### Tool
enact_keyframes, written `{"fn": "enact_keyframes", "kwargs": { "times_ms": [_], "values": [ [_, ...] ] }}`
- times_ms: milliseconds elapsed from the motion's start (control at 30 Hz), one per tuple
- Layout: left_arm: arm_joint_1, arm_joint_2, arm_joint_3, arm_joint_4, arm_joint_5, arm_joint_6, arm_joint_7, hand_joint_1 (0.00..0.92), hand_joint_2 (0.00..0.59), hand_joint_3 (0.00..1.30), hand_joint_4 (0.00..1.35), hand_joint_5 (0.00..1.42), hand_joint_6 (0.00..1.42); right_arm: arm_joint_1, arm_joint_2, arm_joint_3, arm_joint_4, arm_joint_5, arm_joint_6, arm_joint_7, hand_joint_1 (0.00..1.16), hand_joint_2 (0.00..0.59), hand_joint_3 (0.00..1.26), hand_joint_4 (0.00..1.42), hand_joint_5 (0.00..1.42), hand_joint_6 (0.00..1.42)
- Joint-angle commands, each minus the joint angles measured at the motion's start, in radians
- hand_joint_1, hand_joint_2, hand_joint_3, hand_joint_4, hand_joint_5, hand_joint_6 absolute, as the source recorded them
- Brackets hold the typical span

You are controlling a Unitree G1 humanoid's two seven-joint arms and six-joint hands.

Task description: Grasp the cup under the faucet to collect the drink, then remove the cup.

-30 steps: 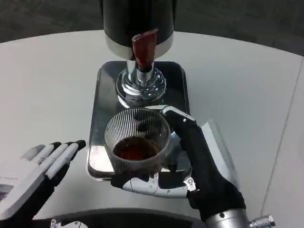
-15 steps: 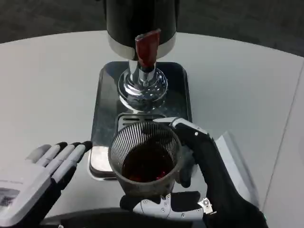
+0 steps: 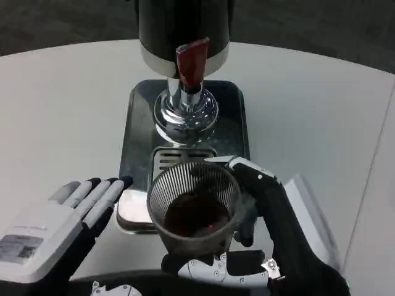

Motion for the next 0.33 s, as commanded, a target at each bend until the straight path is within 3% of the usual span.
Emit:
{"fn": "enact_keyframes", "kwargs": {
  "times_ms": [33, 333],
  "values": [
    [0.005, 0.005, -0.013, -0.011, 0.012, 0.004, -0.003, 0.000, 0.044, 0.00, 0.00, 0.00, 0.00, 0.023, 0.041, 0.014, -0.012, 0.007, -0.018, -0.029, 1.07, 0.099, 0.77, 0.98, 0.96, 1.25],
    [0.013, -0.013, -0.051, -0.036, 0.038, 0.023, -0.004, 0.000, 0.046, 0.00, 0.00, 0.00, 0.00, 0.051, 0.033, 0.009, -0.021, 0.011, -0.033, -0.030, 1.08, 0.101, 0.78, 0.99, 0.97, 1.25]
  ]
}}
